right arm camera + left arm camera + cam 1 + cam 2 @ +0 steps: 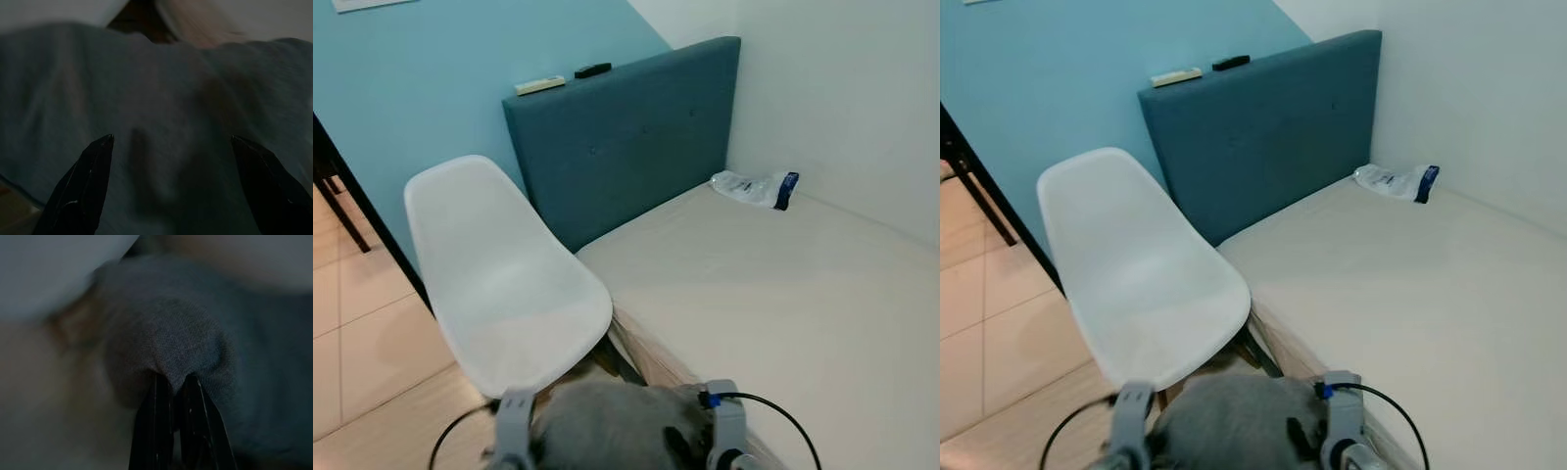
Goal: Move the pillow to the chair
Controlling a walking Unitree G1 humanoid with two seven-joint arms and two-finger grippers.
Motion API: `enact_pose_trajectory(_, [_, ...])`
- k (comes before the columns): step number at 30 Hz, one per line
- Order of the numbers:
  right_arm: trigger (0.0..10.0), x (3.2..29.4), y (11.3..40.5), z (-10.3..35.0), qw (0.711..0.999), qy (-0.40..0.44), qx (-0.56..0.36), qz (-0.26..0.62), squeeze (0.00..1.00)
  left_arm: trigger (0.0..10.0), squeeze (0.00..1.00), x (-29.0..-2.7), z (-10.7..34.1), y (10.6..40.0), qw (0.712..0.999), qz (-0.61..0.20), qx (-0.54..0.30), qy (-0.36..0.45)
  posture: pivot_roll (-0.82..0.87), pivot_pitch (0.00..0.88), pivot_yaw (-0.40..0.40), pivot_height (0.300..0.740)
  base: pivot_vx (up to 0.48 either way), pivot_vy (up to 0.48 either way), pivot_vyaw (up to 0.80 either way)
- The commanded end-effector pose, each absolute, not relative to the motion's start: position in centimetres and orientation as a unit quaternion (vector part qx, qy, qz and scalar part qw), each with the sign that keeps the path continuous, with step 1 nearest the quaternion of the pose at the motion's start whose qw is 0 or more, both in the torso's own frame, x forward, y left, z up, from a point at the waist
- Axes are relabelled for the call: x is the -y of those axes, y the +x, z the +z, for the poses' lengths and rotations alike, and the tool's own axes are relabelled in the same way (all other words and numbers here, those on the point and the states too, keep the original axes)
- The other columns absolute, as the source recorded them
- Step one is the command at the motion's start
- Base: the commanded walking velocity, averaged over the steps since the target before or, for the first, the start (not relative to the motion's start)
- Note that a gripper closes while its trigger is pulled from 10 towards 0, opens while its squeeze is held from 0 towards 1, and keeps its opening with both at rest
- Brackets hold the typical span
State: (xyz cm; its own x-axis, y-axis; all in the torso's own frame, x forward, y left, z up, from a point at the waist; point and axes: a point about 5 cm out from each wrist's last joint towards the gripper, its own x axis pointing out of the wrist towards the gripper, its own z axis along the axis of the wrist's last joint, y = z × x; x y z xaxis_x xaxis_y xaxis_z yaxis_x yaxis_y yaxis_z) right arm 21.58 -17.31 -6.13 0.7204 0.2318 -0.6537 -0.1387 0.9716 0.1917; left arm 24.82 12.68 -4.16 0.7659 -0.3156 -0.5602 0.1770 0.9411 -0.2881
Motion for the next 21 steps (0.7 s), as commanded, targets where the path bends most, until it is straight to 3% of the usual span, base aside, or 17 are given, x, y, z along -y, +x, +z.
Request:
enact_pose_trajectory(1, [10.0, 16.7, 21.4, -6.4, 0.922, 0.072, -0.368, 0.100, 0.00, 10.0, 0.00, -11.2, -1.3, 27.5, 0.945, -0.185, -0.231, -0.141, -0.09, 0.000, 0.071, 0.740, 0.000, 0.000, 0.00])
enact_pose_trajectory(6, [10.0, 17.0, 21.5, -6.2, 0.926, 0.081, -0.355, 0.095, 0.00, 10.0, 0.00, -11.0, 2.1, 30.5, 0.959, -0.188, -0.148, -0.153, -0.09, 0.000, 0.071, 0.740, 0.000, 0.000, 0.00])
enact_pose_trajectory(14, [10.0, 16.7, 22.0, -5.9, 0.930, 0.067, -0.345, 0.108, 0.00, 10.0, 0.00, -13.5, 5.3, 33.3, 0.976, -0.114, -0.084, -0.167, -0.09, 0.000, 0.066, 0.740, 0.000, 0.000, 0.79])
enact_pose_trajectory(21, [10.0, 16.5, 22.4, -5.6, 0.933, 0.066, -0.336, 0.108, 0.00, 10.0, 0.00, -13.0, 8.0, 34.6, 0.977, -0.125, -0.025, -0.172, -0.09, 0.000, 0.067, 0.740, 0.000, 0.000, 0.78])
